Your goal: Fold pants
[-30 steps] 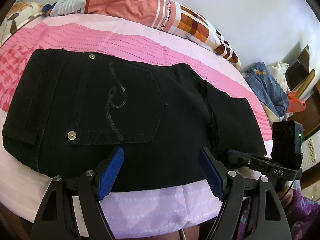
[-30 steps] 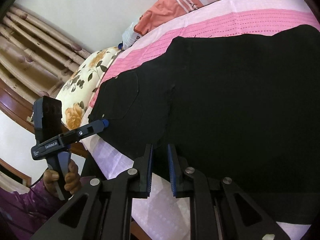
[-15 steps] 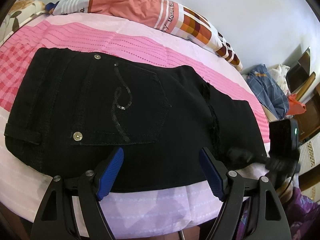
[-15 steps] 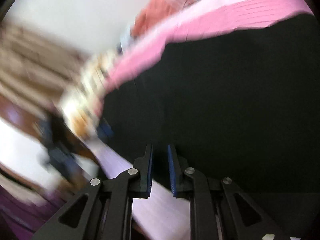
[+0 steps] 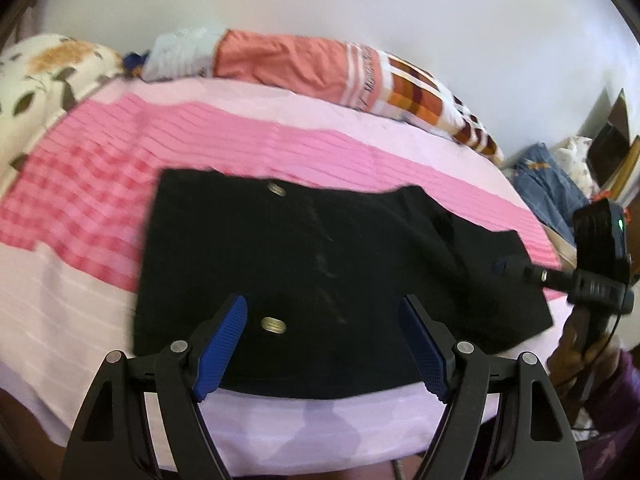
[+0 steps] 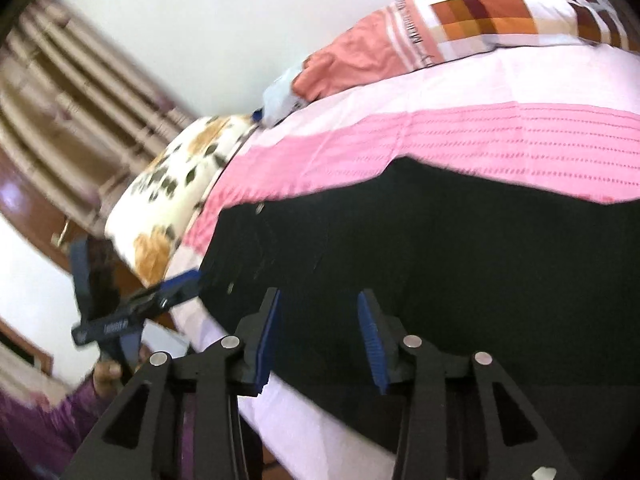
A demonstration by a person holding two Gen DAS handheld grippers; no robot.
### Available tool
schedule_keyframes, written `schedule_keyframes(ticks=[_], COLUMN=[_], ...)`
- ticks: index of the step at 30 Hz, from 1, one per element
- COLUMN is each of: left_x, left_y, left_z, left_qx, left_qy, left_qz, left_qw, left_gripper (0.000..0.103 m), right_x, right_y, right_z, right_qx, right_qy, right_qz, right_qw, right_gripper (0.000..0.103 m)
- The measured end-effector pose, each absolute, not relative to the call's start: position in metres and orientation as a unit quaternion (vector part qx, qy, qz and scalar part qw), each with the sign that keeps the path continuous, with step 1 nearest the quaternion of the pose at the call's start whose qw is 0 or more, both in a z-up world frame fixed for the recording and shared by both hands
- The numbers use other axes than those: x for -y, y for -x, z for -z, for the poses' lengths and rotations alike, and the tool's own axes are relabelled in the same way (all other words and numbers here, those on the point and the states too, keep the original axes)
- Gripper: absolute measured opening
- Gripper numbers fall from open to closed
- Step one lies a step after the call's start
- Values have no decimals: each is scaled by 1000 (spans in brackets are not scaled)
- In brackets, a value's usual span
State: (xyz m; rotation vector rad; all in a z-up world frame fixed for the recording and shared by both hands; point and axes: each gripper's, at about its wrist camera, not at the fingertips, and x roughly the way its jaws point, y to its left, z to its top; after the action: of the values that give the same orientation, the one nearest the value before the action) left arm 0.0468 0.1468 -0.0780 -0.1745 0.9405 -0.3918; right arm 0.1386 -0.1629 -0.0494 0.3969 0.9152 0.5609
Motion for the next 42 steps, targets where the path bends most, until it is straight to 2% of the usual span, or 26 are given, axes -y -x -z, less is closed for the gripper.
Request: schedule_keyframes(ticks=[4,9,14,22,38,42], left_x=[-171,-194,-202,-195,-203,-208], left_y=[-53,-61,-68,-72,-88,-97], left_z=[74,78,82,90,109,119], left_qx=[-443,-445,-447,-438,-453,-471], left_qy=[76,64,24,-55,-58,-25], left_qz=[157,126,99,75,80,127], left_qw=[880,884,889,894,886,872], left_gripper=[78,78,78,78,78,82], right_x=[170,161,160,126,109,109], right_y=[-165,-193,-179,-171,-167,-167], right_z=[53,91,69,73,97,100], right_qx=[-433,-499,-444,-468,-506,-509], right_qy=[-194,-149,-194,-193,-202,-207], right_qz=[-229,-168,-185,-210,-214,-212], right_qw=[850,837,855,837,811,808], right_gripper=[39,42,43,48,55,56])
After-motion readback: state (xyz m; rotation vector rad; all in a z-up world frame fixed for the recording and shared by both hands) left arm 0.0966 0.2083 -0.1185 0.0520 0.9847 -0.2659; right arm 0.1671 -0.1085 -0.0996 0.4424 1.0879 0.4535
